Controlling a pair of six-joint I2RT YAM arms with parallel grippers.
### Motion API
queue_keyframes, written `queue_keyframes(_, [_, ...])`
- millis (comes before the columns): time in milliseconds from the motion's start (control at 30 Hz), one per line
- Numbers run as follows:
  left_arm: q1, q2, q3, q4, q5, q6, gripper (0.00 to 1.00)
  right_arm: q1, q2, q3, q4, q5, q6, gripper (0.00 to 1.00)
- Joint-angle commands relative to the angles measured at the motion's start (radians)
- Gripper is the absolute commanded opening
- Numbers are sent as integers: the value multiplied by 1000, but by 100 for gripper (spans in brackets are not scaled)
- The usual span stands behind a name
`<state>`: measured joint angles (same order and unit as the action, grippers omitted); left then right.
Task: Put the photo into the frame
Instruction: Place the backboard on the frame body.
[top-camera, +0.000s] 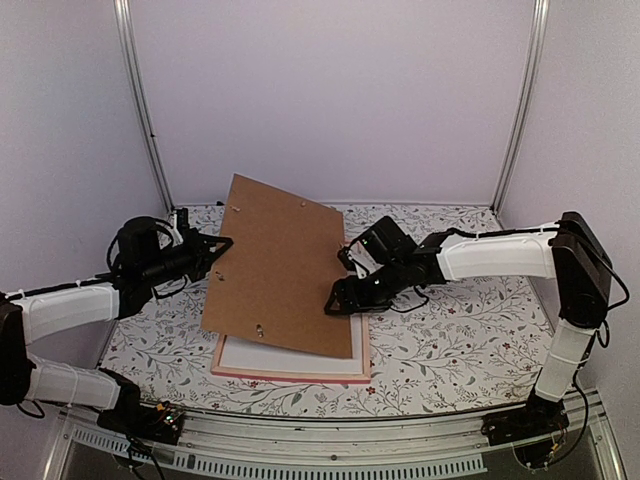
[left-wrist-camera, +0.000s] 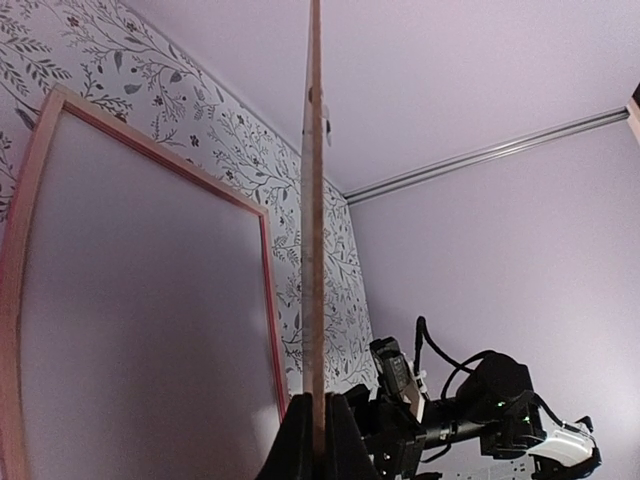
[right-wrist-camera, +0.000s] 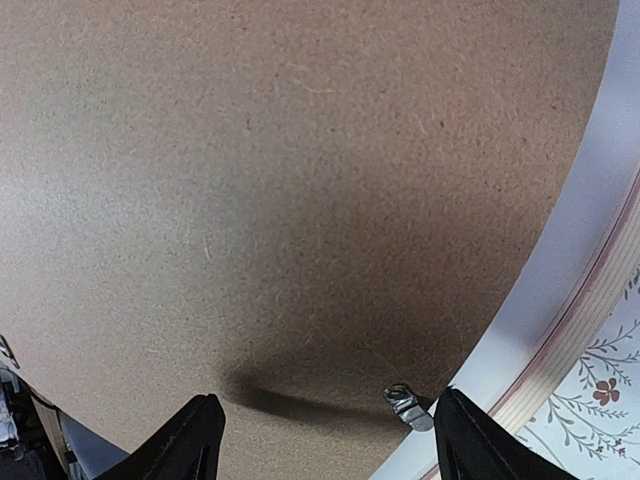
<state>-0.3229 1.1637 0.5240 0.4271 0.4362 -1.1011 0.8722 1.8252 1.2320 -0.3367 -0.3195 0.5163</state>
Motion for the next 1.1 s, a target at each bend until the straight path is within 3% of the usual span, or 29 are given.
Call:
queue_keyframes(0, [-11, -20, 2, 78, -22, -6, 0, 25, 20, 46, -49, 45, 24, 76])
queue_keyframes(567, [-10, -28, -8, 65, -80, 22, 0, 62, -13, 51, -115, 107, 32, 77])
queue_keyframes(1067, [-11, 54, -2, 135, 2, -4, 0, -63, -172, -39, -161, 157, -5, 77])
